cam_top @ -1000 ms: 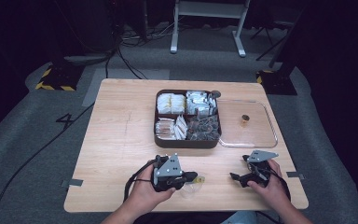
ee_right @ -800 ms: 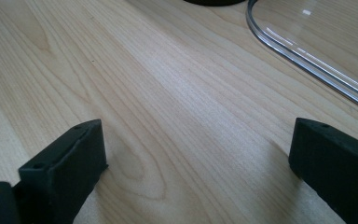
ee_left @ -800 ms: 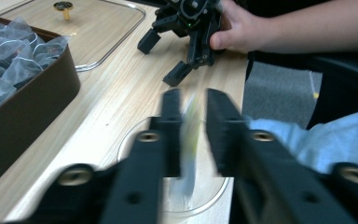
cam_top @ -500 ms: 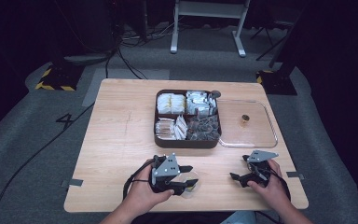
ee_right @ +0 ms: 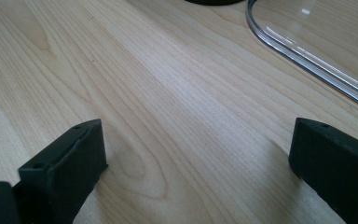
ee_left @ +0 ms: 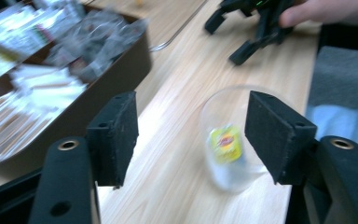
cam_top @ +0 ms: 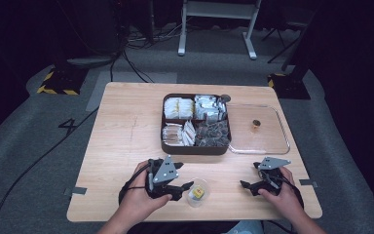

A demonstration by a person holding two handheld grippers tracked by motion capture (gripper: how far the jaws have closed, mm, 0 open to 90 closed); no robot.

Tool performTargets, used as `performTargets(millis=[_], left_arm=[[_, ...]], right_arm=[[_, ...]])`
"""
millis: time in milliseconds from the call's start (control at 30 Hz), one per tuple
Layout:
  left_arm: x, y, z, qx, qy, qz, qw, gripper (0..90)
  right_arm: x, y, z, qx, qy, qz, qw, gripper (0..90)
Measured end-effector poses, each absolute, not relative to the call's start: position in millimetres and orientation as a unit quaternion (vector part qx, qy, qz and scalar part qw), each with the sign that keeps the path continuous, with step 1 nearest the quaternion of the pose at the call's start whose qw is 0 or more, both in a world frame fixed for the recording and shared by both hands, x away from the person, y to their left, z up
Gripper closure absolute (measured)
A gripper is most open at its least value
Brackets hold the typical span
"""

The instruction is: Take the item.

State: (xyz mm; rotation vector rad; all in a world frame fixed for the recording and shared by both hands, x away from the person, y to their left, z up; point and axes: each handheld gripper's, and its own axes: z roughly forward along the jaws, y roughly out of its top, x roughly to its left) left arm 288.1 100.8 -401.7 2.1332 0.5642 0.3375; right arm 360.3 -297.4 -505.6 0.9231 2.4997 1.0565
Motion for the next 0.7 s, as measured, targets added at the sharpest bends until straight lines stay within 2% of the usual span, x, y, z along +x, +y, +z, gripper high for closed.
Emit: performTargets(millis=[300, 700], left_arm=[[289, 131, -409, 0.857, 0.283, 0.155, 0.402, 30.2], [304, 169, -431, 0.851, 0.338, 0.154, 0.372, 28.7]], right_arm=[[360, -297, -506, 0.321, 0.863, 0.365, 0.137, 4.0], [361, -296, -506, 0.320, 0.864, 0.365, 0.137, 4.0]])
